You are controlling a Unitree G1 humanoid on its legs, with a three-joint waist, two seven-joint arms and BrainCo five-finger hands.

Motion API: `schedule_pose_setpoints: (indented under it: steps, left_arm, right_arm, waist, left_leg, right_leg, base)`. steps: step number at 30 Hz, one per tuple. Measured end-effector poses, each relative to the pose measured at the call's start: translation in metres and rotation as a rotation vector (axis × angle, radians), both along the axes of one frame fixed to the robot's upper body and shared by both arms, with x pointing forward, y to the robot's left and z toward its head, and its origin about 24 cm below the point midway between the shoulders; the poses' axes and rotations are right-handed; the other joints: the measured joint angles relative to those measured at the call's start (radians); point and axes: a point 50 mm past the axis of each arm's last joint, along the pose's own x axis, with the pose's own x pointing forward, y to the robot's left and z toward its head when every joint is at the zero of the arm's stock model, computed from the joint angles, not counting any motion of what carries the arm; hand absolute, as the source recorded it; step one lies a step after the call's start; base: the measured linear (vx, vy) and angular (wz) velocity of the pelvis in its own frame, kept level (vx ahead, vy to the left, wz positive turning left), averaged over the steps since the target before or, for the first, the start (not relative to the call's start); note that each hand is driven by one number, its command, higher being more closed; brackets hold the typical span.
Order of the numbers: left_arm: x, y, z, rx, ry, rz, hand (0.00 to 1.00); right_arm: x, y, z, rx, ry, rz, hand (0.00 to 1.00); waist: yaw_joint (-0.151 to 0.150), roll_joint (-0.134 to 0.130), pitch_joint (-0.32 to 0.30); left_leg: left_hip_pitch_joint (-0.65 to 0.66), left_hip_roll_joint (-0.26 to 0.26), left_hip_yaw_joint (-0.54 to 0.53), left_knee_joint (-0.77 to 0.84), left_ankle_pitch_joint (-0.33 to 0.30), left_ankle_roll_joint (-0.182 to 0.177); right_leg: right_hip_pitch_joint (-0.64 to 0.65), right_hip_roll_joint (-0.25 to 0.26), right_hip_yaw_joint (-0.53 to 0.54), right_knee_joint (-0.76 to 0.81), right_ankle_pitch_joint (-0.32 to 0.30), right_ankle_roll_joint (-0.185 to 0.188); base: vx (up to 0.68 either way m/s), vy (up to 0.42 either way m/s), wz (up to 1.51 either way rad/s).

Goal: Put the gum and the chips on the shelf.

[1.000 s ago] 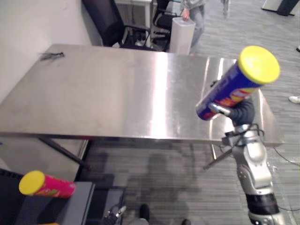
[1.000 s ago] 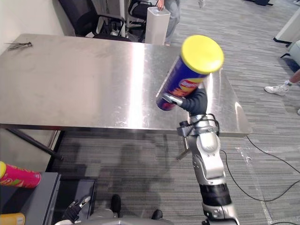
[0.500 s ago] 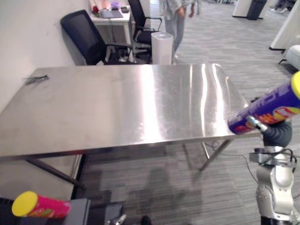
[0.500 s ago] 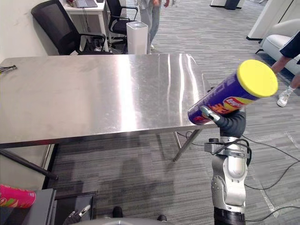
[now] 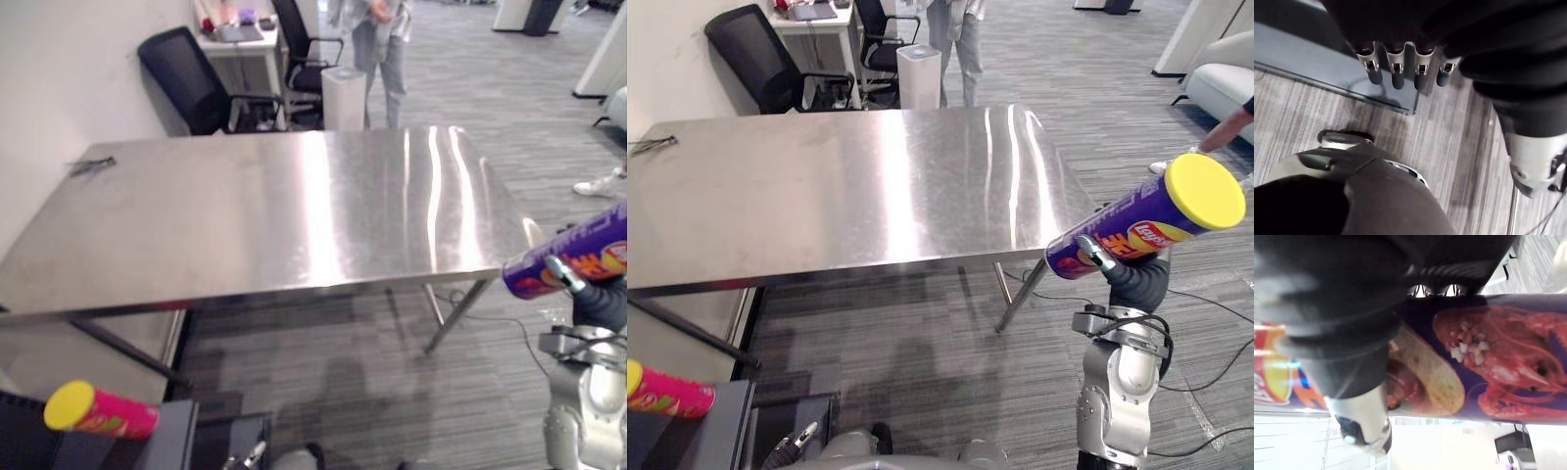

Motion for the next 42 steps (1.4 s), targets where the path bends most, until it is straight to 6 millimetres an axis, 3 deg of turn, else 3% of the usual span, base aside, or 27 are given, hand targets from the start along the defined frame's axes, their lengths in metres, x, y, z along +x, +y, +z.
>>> schedule_pose_setpoints:
  steps: [4, 6, 7, 9, 10, 12, 14, 16, 17, 19, 21, 23, 26, 30, 34, 36, 42]
  left_arm:
    - [0.007, -0.005, 0.002, -0.021, -0.039, 0.029, 0.00]
    - [0.010, -0.006, 0.003, -0.022, -0.052, 0.022, 0.00]
    - [0.014, -0.006, 0.004, -0.021, -0.064, 0.020, 0.00]
    - [0.017, -0.005, 0.004, -0.024, -0.070, 0.015, 0.00]
    - [0.014, -0.006, 0.003, -0.028, -0.063, 0.016, 0.00]
    - [0.013, -0.007, 0.002, -0.036, -0.055, 0.011, 0.00]
    - [0.010, -0.008, 0.001, -0.043, -0.044, 0.012, 0.00]
    - [0.007, -0.011, -0.001, -0.059, -0.036, 0.023, 0.00]
    - [0.010, -0.011, 0.000, -0.064, -0.044, 0.021, 0.00]
    - [0.007, -0.006, 0.000, -0.056, -0.044, 0.049, 0.00]
    - [0.003, -0.005, -0.002, -0.058, -0.023, 0.061, 0.00]
    - [0.001, -0.007, -0.003, -0.064, -0.013, 0.062, 0.00]
    - [-0.008, -0.008, -0.004, -0.068, 0.007, 0.077, 0.00]
    - [-0.008, -0.002, -0.002, -0.051, -0.002, 0.097, 0.00]
    - [-0.002, 0.003, 0.001, -0.031, -0.032, 0.104, 0.00]
    - [-0.003, 0.002, 0.001, -0.034, -0.033, 0.111, 0.00]
    - [-0.007, -0.006, -0.002, -0.059, -0.026, 0.139, 0.00]
  right_arm:
    - [0.012, 0.017, 0.007, 0.038, -0.045, 0.091, 1.00]
    - [0.016, 0.020, 0.012, 0.037, -0.069, 0.105, 1.00]
    - [0.018, 0.019, 0.016, 0.036, -0.086, 0.102, 1.00]
    - [0.021, 0.018, 0.020, 0.036, -0.102, 0.096, 1.00]
    - [0.021, 0.015, 0.023, 0.026, -0.110, 0.083, 1.00]
    - [0.020, 0.010, 0.023, 0.021, -0.113, 0.064, 1.00]
    - [0.017, 0.003, 0.026, 0.016, -0.123, 0.027, 1.00]
    - [0.015, -0.005, 0.027, 0.016, -0.125, -0.015, 1.00]
    - [0.015, -0.008, 0.026, 0.019, -0.122, -0.033, 1.00]
    - [0.019, -0.008, 0.021, 0.028, -0.095, -0.028, 1.00]
    - [0.020, -0.007, 0.022, 0.041, -0.106, -0.032, 1.00]
    - [0.019, -0.009, 0.023, 0.035, -0.107, -0.046, 1.00]
    - [0.030, -0.001, 0.021, 0.015, -0.085, -0.015, 1.00]
    - [0.035, 0.005, 0.016, -0.030, -0.047, -0.019, 1.00]
    - [0.036, 0.007, 0.010, 0.009, -0.027, -0.038, 1.00]
    - [0.036, 0.007, 0.010, 0.008, -0.029, -0.038, 1.00]
    - [0.037, 0.008, 0.010, -0.002, -0.024, -0.030, 1.00]
  waist:
    - [0.008, 0.017, 0.047]
    - [0.016, 0.030, 0.044]
    - [0.016, 0.029, 0.045]
    - [0.017, 0.023, 0.048]
    - [0.027, 0.026, 0.047]
    - [0.026, 0.028, 0.042]
    - [0.019, 0.039, 0.031]
    - [0.004, 0.072, 0.010]
    - [0.004, 0.092, 0.000]
    - [0.006, 0.082, -0.003]
    - [-0.001, 0.080, -0.007]
    - [0.001, 0.077, -0.008]
    - [0.011, 0.046, -0.006]
    - [0.023, 0.024, -0.003]
    - [0.043, 0.007, 0.010]
    - [0.057, 0.009, 0.010]
    - [0.060, 0.006, 0.023]
  left_leg:
    - [-0.039, -0.020, -0.110, -0.097, 0.110, -0.032]
    - [-0.050, -0.007, -0.116, -0.198, 0.132, -0.041]
    - [-0.058, 0.014, -0.052, -0.205, 0.120, -0.009]
    - [-0.102, 0.065, 0.059, -0.033, 0.099, 0.056]
    - [-0.087, 0.123, 0.166, 0.159, 0.062, 0.098]
    - [-0.038, 0.165, 0.245, 0.269, -0.001, 0.101]
    - [0.020, 0.193, 0.294, 0.301, -0.023, 0.086]
    - [0.065, 0.220, 0.308, 0.261, -0.017, 0.076]
    - [0.074, 0.198, 0.323, 0.179, -0.030, 0.063]
    - [0.070, 0.180, 0.370, 0.121, -0.031, 0.061]
    - [0.053, 0.166, 0.429, 0.067, -0.034, 0.056]
    - [0.056, 0.143, 0.444, 0.023, -0.038, 0.048]
    - [0.058, 0.103, 0.442, -0.008, -0.039, 0.048]
    - [0.062, 0.087, 0.441, 0.042, -0.065, 0.091]
    - [0.070, 0.080, 0.443, 0.036, -0.072, 0.095]
    - [0.077, 0.077, 0.434, -0.012, -0.085, 0.074]
    - [0.086, 0.041, 0.416, -0.096, -0.054, 0.064]
  right_leg:
    - [-0.026, -0.009, -0.119, 0.043, -0.019, -0.032]
    - [-0.028, -0.003, -0.197, 0.033, -0.015, -0.043]
    - [-0.009, -0.010, -0.276, -0.017, -0.003, -0.066]
    - [0.000, -0.031, -0.368, -0.008, -0.012, -0.088]
    - [0.019, -0.053, -0.456, 0.017, -0.026, -0.110]
    - [0.047, -0.079, -0.560, 0.016, -0.030, -0.116]
    - [0.059, -0.112, -0.657, 0.014, -0.034, -0.117]
    - [0.064, -0.131, -0.761, 0.024, -0.039, -0.111]
    - [0.069, -0.157, -0.810, 0.042, -0.045, -0.102]
    - [0.085, -0.173, -0.865, 0.036, -0.030, -0.093]
    - [0.128, -0.180, -0.957, 0.013, 0.021, -0.055]
    - [0.145, -0.181, -0.975, 0.004, 0.043, -0.036]
    - [0.157, -0.210, -0.975, 0.013, 0.074, -0.029]
    - [0.176, -0.247, -0.949, 0.040, 0.107, -0.034]
    - [0.170, -0.233, -0.899, 0.001, 0.128, -0.015]
    - [0.154, -0.213, -0.886, -0.014, 0.128, -0.015]
    - [0.139, -0.209, -0.867, -0.039, 0.130, -0.012]
  base:
    - [-0.12, -0.148, 0.89]
    - [-0.09, -0.156, 1.22]
    - [-0.12, -0.145, 1.49]
    - [-0.13, -0.155, 1.44]
    - [-0.09, -0.197, 1.42]
    - [-0.12, -0.149, 1.59]
    - [-0.11, -0.016, 1.64]
    - [-0.10, 0.082, 1.65]
    - [-0.13, 0.183, 1.55]
    - [-0.11, 0.203, 1.42]
    - [-0.05, 0.172, 1.50]
    - [0.00, 0.218, 1.27]
    - [0.01, 0.224, 0.58]
    - [0.00, 0.164, 0.10]
    - [-0.05, 0.079, -0.10]
    - [-0.08, 0.023, -0.11]
    - [-0.07, 0.033, 0.02]
